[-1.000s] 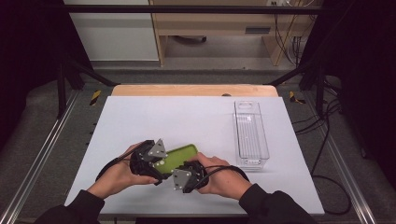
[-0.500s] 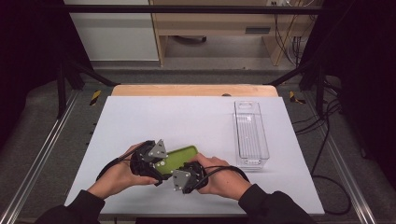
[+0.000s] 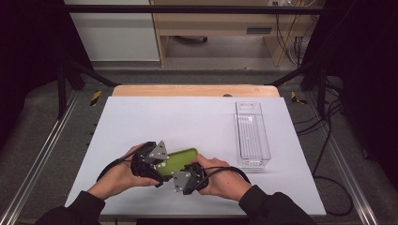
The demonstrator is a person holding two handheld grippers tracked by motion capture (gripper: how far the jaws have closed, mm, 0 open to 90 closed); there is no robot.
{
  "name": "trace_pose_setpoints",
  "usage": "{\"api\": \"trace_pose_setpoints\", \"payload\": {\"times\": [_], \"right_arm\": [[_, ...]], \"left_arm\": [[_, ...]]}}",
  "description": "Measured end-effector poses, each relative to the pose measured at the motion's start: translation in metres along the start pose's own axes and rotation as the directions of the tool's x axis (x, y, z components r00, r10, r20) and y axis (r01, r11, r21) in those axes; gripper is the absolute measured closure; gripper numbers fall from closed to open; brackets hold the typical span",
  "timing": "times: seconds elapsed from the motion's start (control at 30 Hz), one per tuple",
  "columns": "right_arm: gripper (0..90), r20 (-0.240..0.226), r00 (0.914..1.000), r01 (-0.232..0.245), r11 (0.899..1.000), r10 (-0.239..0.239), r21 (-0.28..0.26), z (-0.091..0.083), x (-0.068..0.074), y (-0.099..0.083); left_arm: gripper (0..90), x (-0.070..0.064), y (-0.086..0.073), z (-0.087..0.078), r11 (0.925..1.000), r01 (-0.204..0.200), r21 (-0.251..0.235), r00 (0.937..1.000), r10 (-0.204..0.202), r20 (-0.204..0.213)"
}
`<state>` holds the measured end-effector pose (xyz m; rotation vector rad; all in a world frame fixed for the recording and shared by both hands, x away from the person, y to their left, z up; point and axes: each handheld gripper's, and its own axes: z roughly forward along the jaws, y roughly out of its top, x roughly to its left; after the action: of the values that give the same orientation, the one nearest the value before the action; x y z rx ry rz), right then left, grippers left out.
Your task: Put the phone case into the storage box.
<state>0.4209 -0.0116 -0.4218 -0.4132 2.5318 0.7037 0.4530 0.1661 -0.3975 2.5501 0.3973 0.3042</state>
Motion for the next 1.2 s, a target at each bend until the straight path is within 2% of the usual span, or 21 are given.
{"api": "trace_pose_setpoints", "payload": {"times": [0.07, 0.27, 0.33, 0.43, 0.57, 0.7, 0.83, 0.87, 0.9, 0.93, 0.97, 1.0, 1.03, 1.07, 1.1, 1.13, 1.17, 1.2], "right_arm": [[86.4, -0.006, 0.9998, -0.019, 1.0, 0.019, -0.005, 0.0, 0.001, 0.0], [87.0, -0.027, 0.9994, -0.022, 1.0, 0.022, -0.002, 0.002, -0.001, 0.0], [87.1, -0.036, 0.999, -0.025, 1.0, 0.025, 0.002, 0.002, -0.001, 0.0], [87.2, -0.046, 0.9982, -0.04, 0.999, 0.04, 0.0, 0.002, -0.002, -0.002], [87.7, -0.05, 0.9969, -0.06, 0.998, 0.06, 0.003, 0.003, -0.004, -0.006], [87.6, -0.039, 0.9944, -0.098, 0.995, 0.098, 0.0, 0.003, -0.01, -0.014], [87.6, -0.017, 0.9866, -0.163, 0.987, 0.162, -0.004, 0.003, -0.02, -0.024], [87.6, -0.015, 0.9848, -0.173, 0.985, 0.173, -0.006, 0.003, -0.023, -0.026], [87.6, -0.008, 0.9811, -0.194, 0.981, 0.194, -0.006, 0.004, -0.026, -0.029], [87.6, -0.001, 0.9792, -0.203, 0.979, 0.203, -0.009, 0.005, -0.028, -0.032], [87.6, 0.006, 0.9749, -0.222, 0.975, 0.222, -0.012, 0.005, -0.032, -0.035], [87.5, 0.009, 0.9718, -0.235, 0.972, 0.236, -0.013, 0.006, -0.035, -0.037], [87.5, 0.021, 0.9668, -0.254, 0.967, 0.255, -0.019, 0.007, -0.038, -0.04], [87.5, 0.024, 0.963, -0.268, 0.963, 0.268, -0.021, 0.008, -0.04, -0.041], [87.5, 0.031, 0.9585, -0.282, 0.959, 0.283, -0.027, 0.009, -0.044, -0.044], [87.5, 0.036, 0.9565, -0.289, 0.957, 0.29, -0.027, 0.009, -0.045, -0.046], [87.5, 0.047, 0.9516, -0.303, 0.953, 0.304, -0.03, 0.01, -0.047, -0.048], [87.5, 0.05, 0.9501, -0.307, 0.951, 0.308, -0.025, 0.011, -0.049, -0.049]], "left_arm": [[15.7, 0.0, -0.001, 0.0, 1.0, -0.002, -0.009, 1.0, 0.002, 0.002], [15.1, 0.0, -0.004, 0.002, 0.9998, -0.003, -0.022, 1.0, 0.004, 0.007], [14.8, -0.001, -0.005, 0.003, 0.9992, -0.011, -0.039, 0.9999, 0.012, 0.008], [13.6, 0.0, -0.007, 0.002, 0.9974, 0.003, -0.073, 1.0, -0.002, 0.006], [10.1, 0.003, -0.01, -0.003, 0.9901, 0.032, -0.137, 0.9994, -0.033, -0.004], [9.2, 0.007, -0.015, -0.012, 0.9782, 0.066, -0.197, 0.9972, -0.071, -0.021], [8.4, 0.009, -0.024, -0.021, 0.9551, 0.106, -0.277, 0.991, -0.124, -0.05], [8.4, 0.01, -0.028, -0.023, 0.9421, 0.132, -0.308, 0.9855, -0.158, -0.062], [7.9, 0.011, -0.031, -0.024, 0.9333, 0.15, -0.326, 0.9808, -0.182, -0.07], [6.9, 0.013, -0.035, -0.026, 0.916, 0.184, -0.356, 0.9704, -0.227, -0.082], [5.7, 0.014, -0.037, -0.026, 0.9031, 0.202, -0.379, 0.9641, -0.252, -0.085], [5.7, 0.016, -0.041, -0.027, 0.8872, 0.223, -0.404, 0.9559, -0.28, -0.088], [5.7, 0.016, -0.043, -0.028, 0.8823, 0.23, -0.411, 0.9517, -0.292, -0.095], [5.6, 0.016, -0.047, -0.029, 0.8811, 0.232, -0.412, 0.9435, -0.307, -0.125], [5.5, 0.017, -0.048, -0.03, 0.8789, 0.236, -0.414, 0.9387, -0.317, -0.136], [5.5, 0.017, -0.051, -0.031, 0.8662, 0.253, -0.431, 0.932, -0.338, -0.131], [5.3, 0.017, -0.054, -0.032, 0.8501, 0.271, -0.452, 0.9247, -0.36, -0.123], [4.7, 0.016, -0.056, -0.034, 0.8391, 0.279, -0.467, 0.9182, -0.375, -0.126]]}}
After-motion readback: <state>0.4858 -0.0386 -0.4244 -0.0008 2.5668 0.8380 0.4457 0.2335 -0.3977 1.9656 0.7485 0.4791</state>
